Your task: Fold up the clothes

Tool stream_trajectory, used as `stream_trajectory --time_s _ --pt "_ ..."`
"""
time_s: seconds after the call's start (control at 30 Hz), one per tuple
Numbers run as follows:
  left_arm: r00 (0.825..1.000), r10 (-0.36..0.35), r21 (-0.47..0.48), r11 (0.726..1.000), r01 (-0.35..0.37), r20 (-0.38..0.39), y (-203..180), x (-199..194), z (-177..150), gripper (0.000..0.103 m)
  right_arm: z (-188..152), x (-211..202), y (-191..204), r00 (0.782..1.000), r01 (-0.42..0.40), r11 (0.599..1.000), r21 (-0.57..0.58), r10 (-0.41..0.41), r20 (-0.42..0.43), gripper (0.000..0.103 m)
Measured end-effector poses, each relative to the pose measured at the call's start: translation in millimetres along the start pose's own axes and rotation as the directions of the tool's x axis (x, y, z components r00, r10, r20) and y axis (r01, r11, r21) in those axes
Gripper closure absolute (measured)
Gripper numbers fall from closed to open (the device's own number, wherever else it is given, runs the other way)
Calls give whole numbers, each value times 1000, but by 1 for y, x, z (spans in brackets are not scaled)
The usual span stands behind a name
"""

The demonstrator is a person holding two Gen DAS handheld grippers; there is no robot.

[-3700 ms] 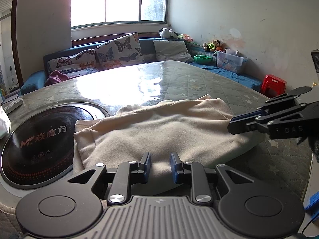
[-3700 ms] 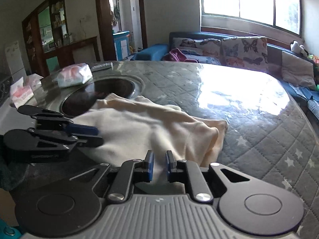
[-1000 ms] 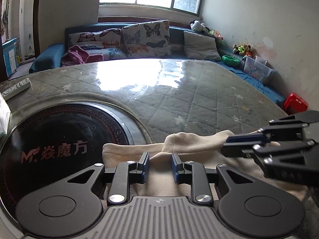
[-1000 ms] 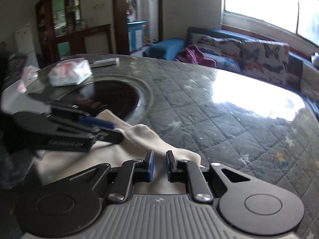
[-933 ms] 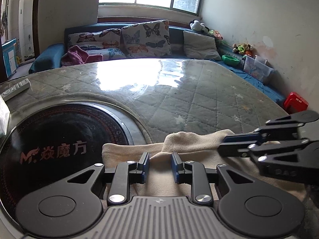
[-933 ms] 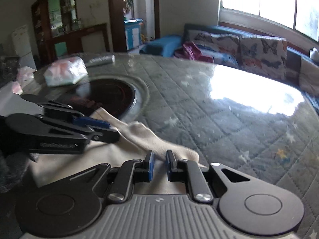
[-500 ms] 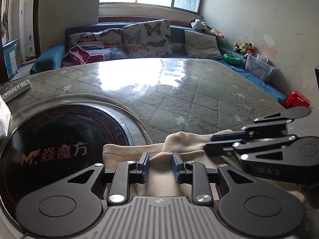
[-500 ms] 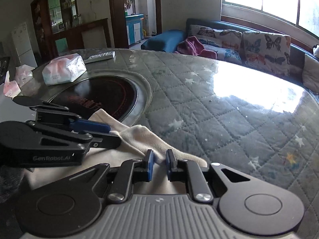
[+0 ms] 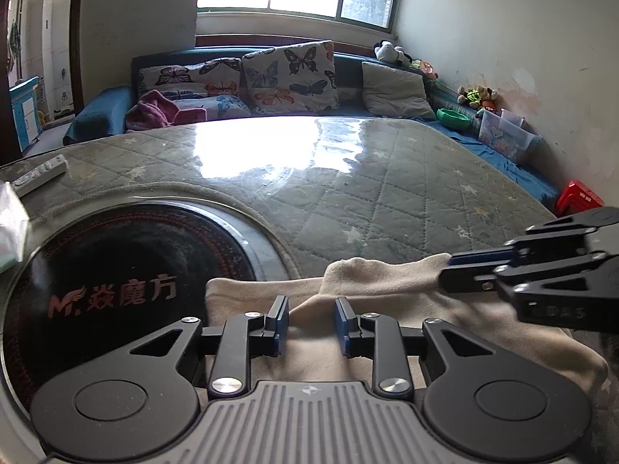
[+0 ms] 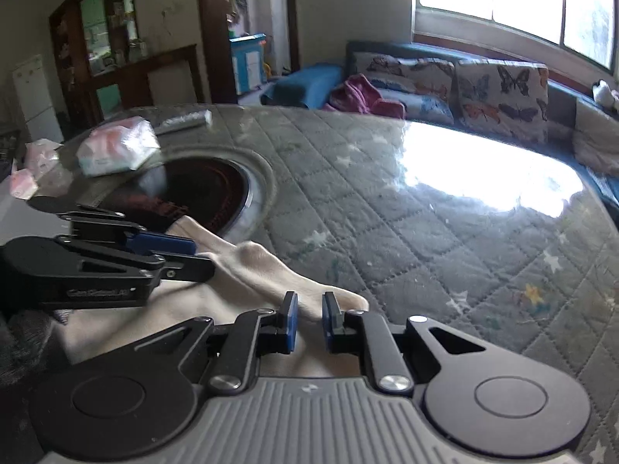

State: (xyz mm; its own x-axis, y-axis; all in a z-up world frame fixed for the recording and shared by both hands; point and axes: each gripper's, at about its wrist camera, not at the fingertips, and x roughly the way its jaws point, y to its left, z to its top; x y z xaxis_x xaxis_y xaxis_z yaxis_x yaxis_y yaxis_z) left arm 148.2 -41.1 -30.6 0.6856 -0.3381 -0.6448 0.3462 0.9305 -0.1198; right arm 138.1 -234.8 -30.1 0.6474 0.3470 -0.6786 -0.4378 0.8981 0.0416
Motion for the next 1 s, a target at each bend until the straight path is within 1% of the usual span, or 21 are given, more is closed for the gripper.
stream_trajectory --time_s 0.1,0.2,0.33,0.53,0.6,0.73,0.87,1.0 --pt "1000 8 -17 1000 -8 15 4 -14 -5 75 -5 -20 15 1000 -17 998 -65 19 19 92" --pt "999 15 -9 1000 -15 35 0 -32 -13 75 -18 -40 30 999 -44 993 -105 47 22 92" --pt "998 -16 28 1000 14 66 -14 -55 -28 75 -41 -60 50 997 -71 989 -130 72 9 92" --pt "993 -73 97 993 65 88 -39 -71 -49 75 -64 -62 73 998 -68 984 -167 68 -7 92" --pt "994 -77 122 990 67 81 -45 -69 -55 75 -68 -58 76 998 -59 984 -167 58 -9 91" --pt "996 -68 132 989 59 62 -46 -59 -63 75 -72 -58 77 999 -50 985 -164 52 3 91" --pt "996 -66 128 990 57 65 -46 -57 -65 75 -73 -76 69 999 -36 989 -141 41 29 92" --pt "995 -66 132 990 56 73 -46 -57 -69 75 -81 -92 57 999 6 994 -106 -3 32 92"
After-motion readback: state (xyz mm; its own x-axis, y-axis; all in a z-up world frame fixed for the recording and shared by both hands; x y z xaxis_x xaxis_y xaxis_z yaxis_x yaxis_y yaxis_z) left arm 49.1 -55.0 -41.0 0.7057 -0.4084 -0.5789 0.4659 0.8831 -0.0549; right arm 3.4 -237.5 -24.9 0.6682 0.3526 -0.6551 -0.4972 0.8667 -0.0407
